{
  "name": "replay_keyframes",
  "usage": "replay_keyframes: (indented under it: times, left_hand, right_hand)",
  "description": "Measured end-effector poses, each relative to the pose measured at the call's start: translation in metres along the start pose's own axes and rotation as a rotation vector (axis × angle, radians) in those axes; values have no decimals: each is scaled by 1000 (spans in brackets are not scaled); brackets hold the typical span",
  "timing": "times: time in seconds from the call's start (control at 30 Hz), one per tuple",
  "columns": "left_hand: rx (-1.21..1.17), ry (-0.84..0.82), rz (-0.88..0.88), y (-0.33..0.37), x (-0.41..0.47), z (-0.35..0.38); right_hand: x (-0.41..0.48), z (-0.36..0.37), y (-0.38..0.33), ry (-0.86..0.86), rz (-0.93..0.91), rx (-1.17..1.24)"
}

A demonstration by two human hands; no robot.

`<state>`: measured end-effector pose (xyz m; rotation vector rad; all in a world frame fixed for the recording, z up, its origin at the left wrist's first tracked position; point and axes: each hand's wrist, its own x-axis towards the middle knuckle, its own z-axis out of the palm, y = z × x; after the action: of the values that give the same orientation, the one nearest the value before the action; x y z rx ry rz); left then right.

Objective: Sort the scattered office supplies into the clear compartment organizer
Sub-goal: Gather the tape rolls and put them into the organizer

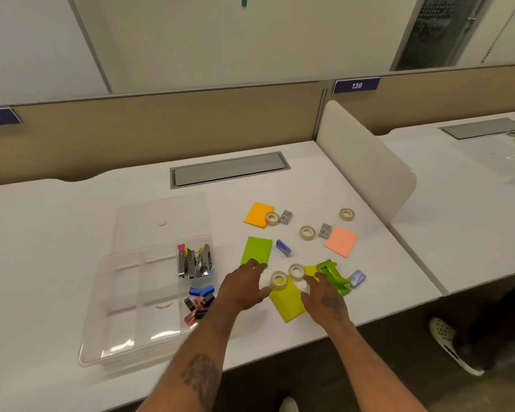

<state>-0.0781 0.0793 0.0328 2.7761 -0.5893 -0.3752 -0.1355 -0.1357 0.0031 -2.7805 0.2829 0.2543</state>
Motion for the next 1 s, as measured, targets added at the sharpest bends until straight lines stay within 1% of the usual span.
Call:
replay_keyframes:
  times: [0.07, 0.2, 0.33, 0.47, 0.77, 0.9, 1.0]
  left_hand:
    - [8, -40, -20, 9, 10, 6]
    - [30, -64, -95, 28, 26, 19]
    - [32, -123, -141, 41, 38, 33]
    - [49, -149, -145, 48, 46, 45]
    - [98, -95, -192, 58, 53, 41]
    - [30, -20, -205, 48, 46, 18]
    - [-34, 49, -197, 24, 30, -6]
  right_hand:
    - [4, 1, 13, -46, 12, 10]
    - [12, 0, 28, -125, -29, -16]
    - [18, -1, 33, -134, -96, -52]
    - [22, -3, 34, -157, -107, -23]
    - [32, -16, 36, -48, -155, 57]
    - [39, -21, 16, -3, -257, 12]
    - [41, -21, -15, 27, -332, 38]
